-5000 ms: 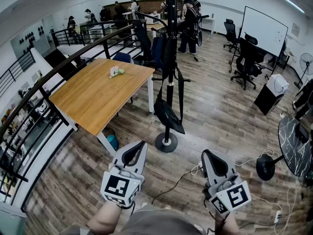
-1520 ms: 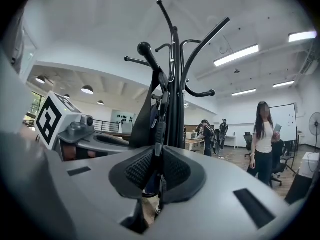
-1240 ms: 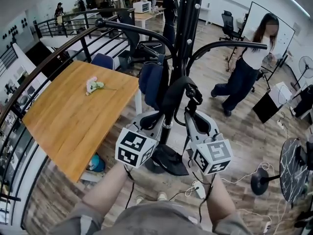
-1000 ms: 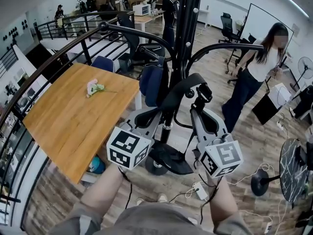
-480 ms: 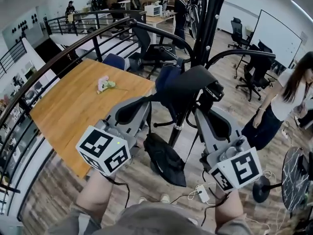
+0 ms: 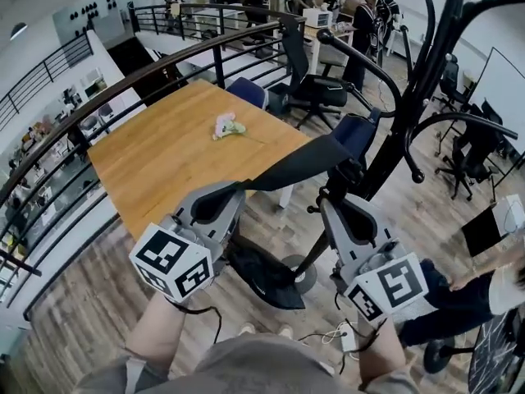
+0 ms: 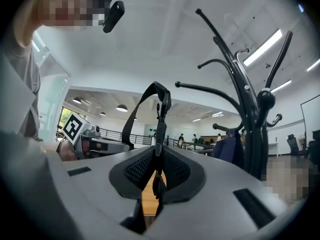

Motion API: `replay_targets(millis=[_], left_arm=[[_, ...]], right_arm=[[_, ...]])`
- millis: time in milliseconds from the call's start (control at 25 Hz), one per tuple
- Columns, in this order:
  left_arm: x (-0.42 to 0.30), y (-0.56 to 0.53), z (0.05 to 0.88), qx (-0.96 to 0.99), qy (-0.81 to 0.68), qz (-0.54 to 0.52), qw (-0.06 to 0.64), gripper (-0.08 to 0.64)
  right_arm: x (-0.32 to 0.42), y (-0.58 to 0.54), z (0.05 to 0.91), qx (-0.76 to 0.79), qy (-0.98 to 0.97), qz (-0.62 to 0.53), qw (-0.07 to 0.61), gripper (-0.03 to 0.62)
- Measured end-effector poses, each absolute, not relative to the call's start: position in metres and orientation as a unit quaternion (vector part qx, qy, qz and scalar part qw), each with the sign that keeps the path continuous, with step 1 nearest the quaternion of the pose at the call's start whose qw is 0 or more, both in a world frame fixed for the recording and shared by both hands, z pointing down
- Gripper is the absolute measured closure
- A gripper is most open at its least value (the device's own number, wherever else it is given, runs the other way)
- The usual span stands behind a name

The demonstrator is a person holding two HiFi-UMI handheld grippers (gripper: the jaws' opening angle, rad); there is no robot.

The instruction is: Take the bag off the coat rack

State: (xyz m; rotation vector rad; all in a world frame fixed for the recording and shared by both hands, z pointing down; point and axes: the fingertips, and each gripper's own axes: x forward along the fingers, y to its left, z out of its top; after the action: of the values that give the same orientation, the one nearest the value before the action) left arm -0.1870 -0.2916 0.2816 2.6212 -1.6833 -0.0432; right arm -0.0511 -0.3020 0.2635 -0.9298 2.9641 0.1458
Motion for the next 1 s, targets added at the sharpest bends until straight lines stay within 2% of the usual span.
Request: replay_targets(millis=[240,720,1000], left_arm=[[-0.23,-0.268,0.316,0.791,-0.61,0.04,0.0,0.545],[-0.28,-0.224,0.398,0.732,-0.675,0.05,0.071,0.544],[-0.285,-0.224,0.437,0.714,-0.688,0.066,0.112,0.545]], right_arm=[[-0.093,-0.306,0.303,-0.241,0.97,0.009,-0.004,0.537],[-0.161,-0.295,0.382,-0.166,0.984,-0.032,-0.056,0.537],[-0.167,-0.302,0.425,-0.15,0.982,-0.051,-0.103,0.537]])
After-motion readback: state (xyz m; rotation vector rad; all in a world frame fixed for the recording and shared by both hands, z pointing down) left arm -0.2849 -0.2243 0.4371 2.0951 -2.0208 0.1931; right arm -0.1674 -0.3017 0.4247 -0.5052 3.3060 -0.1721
